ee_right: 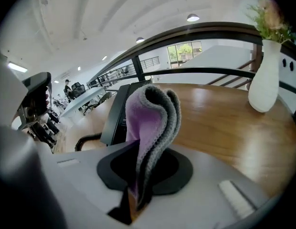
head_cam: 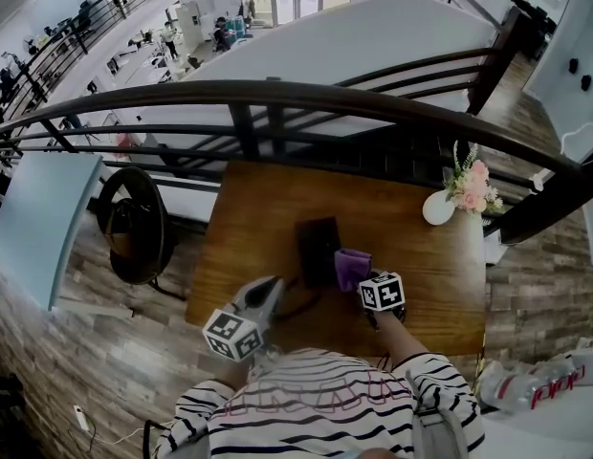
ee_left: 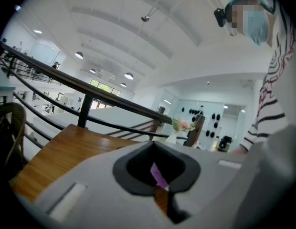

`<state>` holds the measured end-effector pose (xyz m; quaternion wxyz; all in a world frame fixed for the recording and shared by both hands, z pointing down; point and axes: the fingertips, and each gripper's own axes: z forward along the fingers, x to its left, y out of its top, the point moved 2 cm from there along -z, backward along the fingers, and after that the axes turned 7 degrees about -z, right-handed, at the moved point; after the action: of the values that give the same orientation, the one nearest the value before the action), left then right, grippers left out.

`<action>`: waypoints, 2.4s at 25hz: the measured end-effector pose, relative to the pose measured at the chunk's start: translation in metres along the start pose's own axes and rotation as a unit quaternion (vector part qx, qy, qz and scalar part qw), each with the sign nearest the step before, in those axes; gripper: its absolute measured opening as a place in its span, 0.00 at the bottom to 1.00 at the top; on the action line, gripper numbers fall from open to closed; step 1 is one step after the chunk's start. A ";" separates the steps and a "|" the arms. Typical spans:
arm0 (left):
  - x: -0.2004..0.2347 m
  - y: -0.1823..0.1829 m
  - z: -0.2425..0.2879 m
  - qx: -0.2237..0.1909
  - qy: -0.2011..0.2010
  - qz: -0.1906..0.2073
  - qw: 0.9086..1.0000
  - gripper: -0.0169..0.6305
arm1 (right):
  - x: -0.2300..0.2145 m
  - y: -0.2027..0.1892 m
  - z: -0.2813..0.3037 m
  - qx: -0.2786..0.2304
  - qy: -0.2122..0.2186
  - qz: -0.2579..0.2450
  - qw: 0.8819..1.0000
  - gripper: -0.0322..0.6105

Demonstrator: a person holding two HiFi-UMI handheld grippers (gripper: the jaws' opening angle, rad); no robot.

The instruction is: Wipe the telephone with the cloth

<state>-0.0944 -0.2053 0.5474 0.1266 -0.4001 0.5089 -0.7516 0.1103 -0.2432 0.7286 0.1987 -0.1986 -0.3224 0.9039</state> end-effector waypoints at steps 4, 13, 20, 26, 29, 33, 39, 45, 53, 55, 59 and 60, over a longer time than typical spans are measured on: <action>0.000 0.001 -0.003 -0.001 0.001 0.000 1.000 0.03 | -0.002 0.000 -0.004 -0.003 -0.006 0.009 1.000 0.13; 0.002 0.005 -0.011 -0.004 0.000 0.004 1.000 0.03 | 0.023 0.029 -0.026 -0.078 0.016 0.029 0.996 0.13; -0.001 0.011 -0.018 -0.004 -0.017 0.012 1.000 0.03 | 0.058 0.069 -0.071 -0.175 0.023 0.028 0.984 0.13; -0.006 0.016 -0.025 0.000 -0.042 0.024 0.999 0.03 | 0.084 0.086 -0.113 -0.253 0.029 0.060 0.965 0.13; -0.009 0.018 -0.029 0.004 -0.054 0.028 0.998 0.03 | 0.095 0.089 -0.132 -0.282 0.023 0.071 0.957 0.13; -0.008 0.019 -0.038 0.006 -0.065 0.032 0.997 0.03 | 0.109 0.085 -0.149 -0.306 0.011 0.085 0.948 0.13; -0.001 0.022 -0.053 0.006 -0.072 0.032 0.997 0.03 | 0.132 0.076 -0.161 -0.324 0.003 0.104 0.940 0.13; 0.005 0.024 -0.063 0.011 -0.077 0.035 0.996 0.03 | 0.145 0.074 -0.160 -0.330 -0.009 0.100 0.939 0.13; 0.016 0.021 -0.071 0.011 -0.074 0.031 0.997 0.03 | 0.152 0.075 -0.154 -0.334 -0.014 0.101 0.937 0.13; 0.018 0.021 -0.072 0.010 -0.073 0.029 0.997 0.03 | 0.152 0.076 -0.153 -0.333 -0.015 0.102 0.937 0.13; 0.021 0.023 -0.072 0.008 -0.070 0.026 0.997 0.03 | 0.153 0.080 -0.151 -0.333 -0.012 0.099 0.938 0.13; 0.021 0.023 -0.072 0.008 -0.070 0.025 0.997 0.03 | 0.153 0.081 -0.151 -0.333 -0.011 0.098 0.938 0.13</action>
<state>-0.1651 -0.1804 0.5260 0.1839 -0.4377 0.5027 -0.7224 0.0365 -0.1504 0.5319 0.0282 -0.2739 -0.5859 0.7621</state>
